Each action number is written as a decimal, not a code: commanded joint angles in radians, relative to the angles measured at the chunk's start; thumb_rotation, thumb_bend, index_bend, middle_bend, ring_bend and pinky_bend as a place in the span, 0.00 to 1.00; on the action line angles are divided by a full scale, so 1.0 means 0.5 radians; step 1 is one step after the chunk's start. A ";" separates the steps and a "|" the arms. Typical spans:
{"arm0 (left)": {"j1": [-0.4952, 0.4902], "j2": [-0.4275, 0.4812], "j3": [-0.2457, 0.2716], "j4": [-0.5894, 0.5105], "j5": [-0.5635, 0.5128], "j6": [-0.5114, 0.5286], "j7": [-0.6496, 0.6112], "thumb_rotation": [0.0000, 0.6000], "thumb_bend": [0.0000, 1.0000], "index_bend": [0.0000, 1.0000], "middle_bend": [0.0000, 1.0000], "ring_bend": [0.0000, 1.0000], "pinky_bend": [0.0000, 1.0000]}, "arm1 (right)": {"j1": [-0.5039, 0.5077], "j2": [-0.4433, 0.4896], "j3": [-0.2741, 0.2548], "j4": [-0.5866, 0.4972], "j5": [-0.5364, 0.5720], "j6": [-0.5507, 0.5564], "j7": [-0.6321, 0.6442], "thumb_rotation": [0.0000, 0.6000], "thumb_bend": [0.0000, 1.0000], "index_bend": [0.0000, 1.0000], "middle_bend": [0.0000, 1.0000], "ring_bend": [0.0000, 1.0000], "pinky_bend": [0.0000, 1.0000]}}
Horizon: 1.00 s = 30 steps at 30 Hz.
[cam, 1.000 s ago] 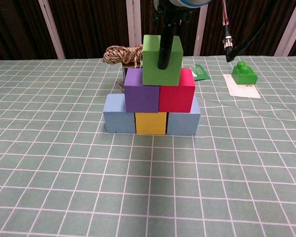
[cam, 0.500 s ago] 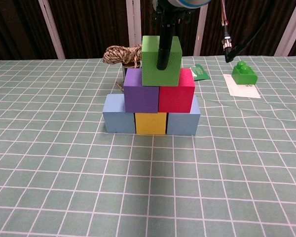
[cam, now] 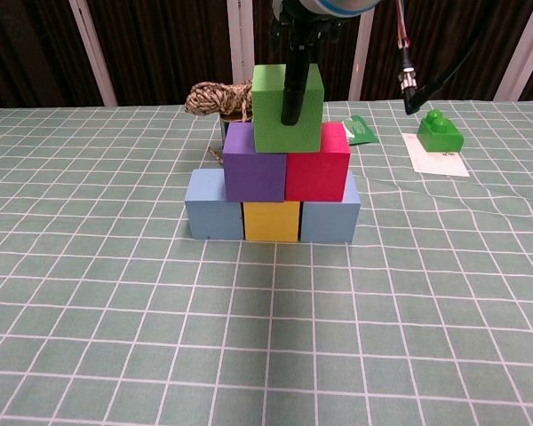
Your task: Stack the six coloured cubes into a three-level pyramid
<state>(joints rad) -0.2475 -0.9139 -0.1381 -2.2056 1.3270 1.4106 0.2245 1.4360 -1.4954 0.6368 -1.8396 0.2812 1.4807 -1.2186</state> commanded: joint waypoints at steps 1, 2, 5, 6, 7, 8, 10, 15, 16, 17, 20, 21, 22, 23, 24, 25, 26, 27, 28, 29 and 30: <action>0.000 0.000 0.000 0.000 0.000 -0.001 0.001 1.00 0.15 0.00 0.06 0.00 0.00 | -0.002 0.002 -0.001 -0.005 -0.006 -0.001 0.003 1.00 0.18 0.00 0.22 0.14 0.00; 0.000 0.000 0.001 0.000 0.000 -0.001 0.002 1.00 0.15 0.00 0.06 0.00 0.00 | -0.003 0.003 0.000 -0.009 -0.007 -0.003 0.004 1.00 0.18 0.00 0.20 0.13 0.00; 0.000 0.000 0.002 -0.001 0.003 -0.001 0.004 1.00 0.15 0.00 0.06 0.00 0.00 | -0.006 0.009 -0.002 -0.025 -0.014 -0.004 0.007 1.00 0.18 0.00 0.11 0.08 0.00; 0.000 0.000 0.002 -0.002 0.003 -0.001 0.004 1.00 0.15 0.00 0.06 0.00 0.00 | -0.007 0.010 -0.003 -0.034 -0.015 -0.005 0.008 1.00 0.18 0.00 0.06 0.05 0.00; 0.000 0.000 0.002 -0.002 0.003 0.000 0.005 1.00 0.15 0.00 0.06 0.00 0.00 | -0.008 0.012 -0.001 -0.043 -0.014 -0.005 0.011 1.00 0.18 0.00 0.03 0.03 0.00; 0.000 0.000 0.002 -0.002 0.004 0.000 0.005 1.00 0.15 0.00 0.06 0.00 0.00 | -0.009 0.013 0.000 -0.051 -0.015 -0.006 0.013 1.00 0.18 0.00 0.01 0.02 0.00; 0.000 0.000 0.002 -0.001 0.005 0.001 0.006 1.00 0.15 0.00 0.06 0.00 0.00 | -0.010 0.021 0.001 -0.075 -0.023 -0.005 0.016 1.00 0.18 0.00 0.00 0.00 0.00; 0.002 0.001 0.000 0.002 0.001 0.006 0.008 1.00 0.15 0.00 0.06 0.00 0.00 | -0.014 0.063 0.022 -0.165 0.005 0.021 0.006 1.00 0.18 0.00 0.00 0.00 0.00; 0.002 0.003 -0.001 0.003 -0.001 0.007 0.008 1.00 0.15 0.00 0.06 0.00 0.00 | -0.018 0.078 0.030 -0.191 0.015 0.027 0.005 1.00 0.18 0.00 0.00 0.00 0.00; 0.002 0.003 -0.002 0.003 -0.002 0.008 0.009 1.00 0.15 0.00 0.06 0.00 0.00 | -0.021 0.091 0.035 -0.211 0.023 0.033 0.002 1.00 0.18 0.00 0.00 0.00 0.00; 0.004 0.005 -0.004 0.004 -0.005 0.012 0.013 1.00 0.15 0.00 0.06 0.00 0.00 | -0.039 0.163 0.044 -0.315 0.034 0.069 -0.017 1.00 0.18 0.00 0.00 0.00 0.00; 0.004 0.005 -0.003 0.004 -0.006 0.012 0.014 1.00 0.15 0.00 0.06 0.00 0.00 | -0.049 0.185 0.046 -0.346 0.035 0.078 -0.019 1.00 0.18 0.00 0.00 0.00 0.00; 0.005 0.005 -0.003 0.004 -0.005 0.014 0.017 1.00 0.15 0.00 0.06 0.00 0.00 | -0.067 0.222 0.049 -0.392 0.037 0.092 -0.019 1.00 0.18 0.00 0.00 0.00 0.00; 0.005 0.005 -0.002 0.004 -0.004 0.015 0.020 1.00 0.15 0.00 0.06 0.00 0.00 | -0.085 0.255 0.050 -0.428 0.033 0.109 -0.014 1.00 0.18 0.00 0.00 0.00 0.00; 0.006 0.004 -0.001 0.006 -0.004 0.016 0.024 1.00 0.15 0.00 0.06 0.00 0.00 | -0.106 0.288 0.048 -0.464 0.025 0.122 -0.008 1.00 0.18 0.00 0.00 0.00 0.00; 0.006 0.003 -0.001 0.006 -0.004 0.017 0.027 1.00 0.15 0.00 0.06 0.00 0.00 | -0.130 0.324 0.041 -0.502 0.012 0.134 -0.005 1.00 0.18 0.00 0.00 0.00 0.00; 0.006 0.001 0.000 0.008 -0.005 0.018 0.030 1.00 0.15 0.00 0.06 0.00 0.00 | -0.159 0.365 0.030 -0.541 -0.005 0.149 0.001 1.00 0.18 0.00 0.00 0.00 0.00; 0.008 -0.002 0.000 0.010 -0.003 0.022 0.036 1.00 0.15 0.00 0.06 0.00 0.00 | -0.206 0.424 0.011 -0.597 -0.035 0.162 0.015 1.00 0.18 0.00 0.00 0.00 0.00; 0.008 -0.004 0.000 0.012 -0.002 0.025 0.039 1.00 0.15 0.00 0.06 0.00 0.00 | -0.240 0.462 -0.004 -0.628 -0.057 0.168 0.027 1.00 0.18 0.00 0.00 0.00 0.00; 0.009 -0.008 0.000 0.016 0.000 0.029 0.044 1.00 0.15 0.00 0.06 0.00 0.00 | -0.293 0.518 -0.026 -0.675 -0.095 0.166 0.051 1.00 0.18 0.00 0.00 0.00 0.00; 0.010 -0.013 -0.001 0.023 0.001 0.034 0.047 1.00 0.15 0.00 0.06 0.00 0.00 | -0.353 0.578 -0.054 -0.717 -0.139 0.169 0.080 1.00 0.18 0.00 0.00 0.00 0.00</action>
<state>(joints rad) -0.2429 -0.9189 -0.1382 -2.1960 1.3270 1.4265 0.2471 1.3154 -1.2641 0.6367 -2.1484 0.2538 1.5536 -1.2047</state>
